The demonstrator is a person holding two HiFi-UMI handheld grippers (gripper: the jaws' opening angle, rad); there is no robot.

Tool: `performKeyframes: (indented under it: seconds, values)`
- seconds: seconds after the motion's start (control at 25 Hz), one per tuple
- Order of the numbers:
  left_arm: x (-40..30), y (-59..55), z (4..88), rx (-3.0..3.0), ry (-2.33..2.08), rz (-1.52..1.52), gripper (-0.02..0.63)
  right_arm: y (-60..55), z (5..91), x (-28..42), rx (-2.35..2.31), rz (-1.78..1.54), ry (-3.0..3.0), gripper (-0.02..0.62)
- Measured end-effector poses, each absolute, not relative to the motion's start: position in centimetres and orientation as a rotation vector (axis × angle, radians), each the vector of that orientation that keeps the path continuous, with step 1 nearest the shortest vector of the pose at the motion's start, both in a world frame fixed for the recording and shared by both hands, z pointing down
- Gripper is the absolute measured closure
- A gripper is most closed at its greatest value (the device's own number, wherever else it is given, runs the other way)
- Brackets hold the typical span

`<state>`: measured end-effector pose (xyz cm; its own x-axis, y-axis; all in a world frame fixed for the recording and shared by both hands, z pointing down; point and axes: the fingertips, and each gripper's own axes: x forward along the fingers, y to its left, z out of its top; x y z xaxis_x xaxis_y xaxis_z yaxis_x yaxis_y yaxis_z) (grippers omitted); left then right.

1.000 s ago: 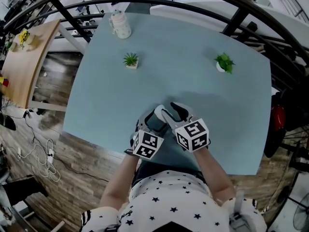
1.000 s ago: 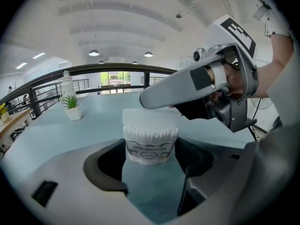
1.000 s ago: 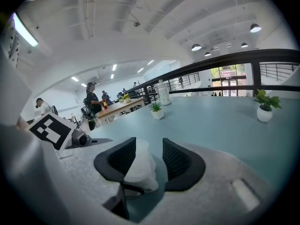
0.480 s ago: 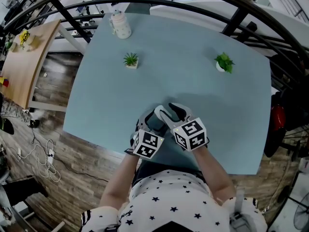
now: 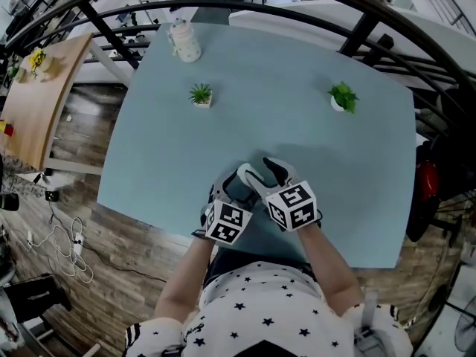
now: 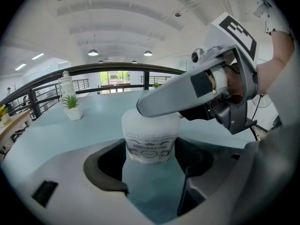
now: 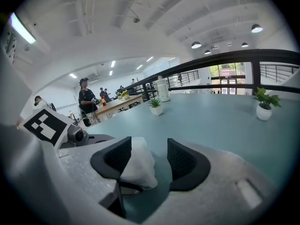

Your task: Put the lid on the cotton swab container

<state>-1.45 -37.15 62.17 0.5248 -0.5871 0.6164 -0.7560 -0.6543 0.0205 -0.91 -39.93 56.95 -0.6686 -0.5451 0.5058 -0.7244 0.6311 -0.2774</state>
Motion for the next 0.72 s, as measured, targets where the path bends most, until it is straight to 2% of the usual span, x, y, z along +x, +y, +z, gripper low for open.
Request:
performKeyframes:
  seconds: [0.72]
  values:
    - [-3.3,-34.6,60.0,2.432,-1.206,0.716,0.279,-37.2,54.2,0.3,1.098,0.547,-2.511,0.371]
